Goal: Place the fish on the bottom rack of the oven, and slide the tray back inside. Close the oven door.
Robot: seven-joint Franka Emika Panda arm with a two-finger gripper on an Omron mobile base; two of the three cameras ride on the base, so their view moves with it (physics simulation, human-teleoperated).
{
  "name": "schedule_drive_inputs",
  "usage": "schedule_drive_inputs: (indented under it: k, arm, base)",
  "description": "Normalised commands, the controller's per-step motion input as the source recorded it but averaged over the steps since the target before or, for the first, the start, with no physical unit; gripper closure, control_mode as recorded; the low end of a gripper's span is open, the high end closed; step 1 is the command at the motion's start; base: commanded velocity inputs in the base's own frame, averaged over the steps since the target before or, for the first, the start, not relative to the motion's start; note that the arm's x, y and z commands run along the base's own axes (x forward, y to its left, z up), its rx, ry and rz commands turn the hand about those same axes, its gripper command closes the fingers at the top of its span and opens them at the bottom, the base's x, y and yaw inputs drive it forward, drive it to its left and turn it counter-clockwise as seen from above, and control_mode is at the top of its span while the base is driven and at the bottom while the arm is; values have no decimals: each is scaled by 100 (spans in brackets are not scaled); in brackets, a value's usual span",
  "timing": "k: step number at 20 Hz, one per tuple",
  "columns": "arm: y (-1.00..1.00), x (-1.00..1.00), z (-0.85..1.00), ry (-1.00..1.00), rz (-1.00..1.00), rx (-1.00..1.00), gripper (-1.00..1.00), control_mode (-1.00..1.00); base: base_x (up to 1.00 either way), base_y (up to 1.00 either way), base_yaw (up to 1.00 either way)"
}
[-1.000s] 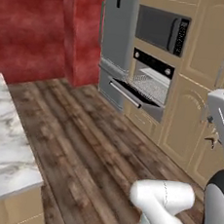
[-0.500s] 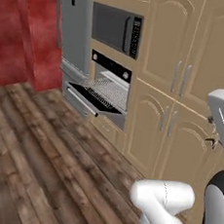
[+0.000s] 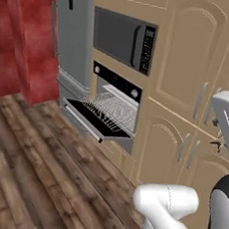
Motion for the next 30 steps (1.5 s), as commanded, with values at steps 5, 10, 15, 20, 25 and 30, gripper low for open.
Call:
schedule_drive_inputs:
  k: [5,10,15,20,25,30]
  arm:
    - [0,0,0,0,0,0,100,100]
    - [0,0,0,0,0,0,100,100]
    - [0,0,0,0,0,0,100,100]
    - [0,0,0,0,0,0,100,100]
    - [5,4,-15,10,0,-1,100,-100]
    - [26,0,-51,31,0,-6,100,-100]
  base:
    - [100,0,-8]
    - [100,0,-10]
    - [99,3,-10]
    - [91,5,-8]
    - [36,4,-2]
    - [0,0,0]
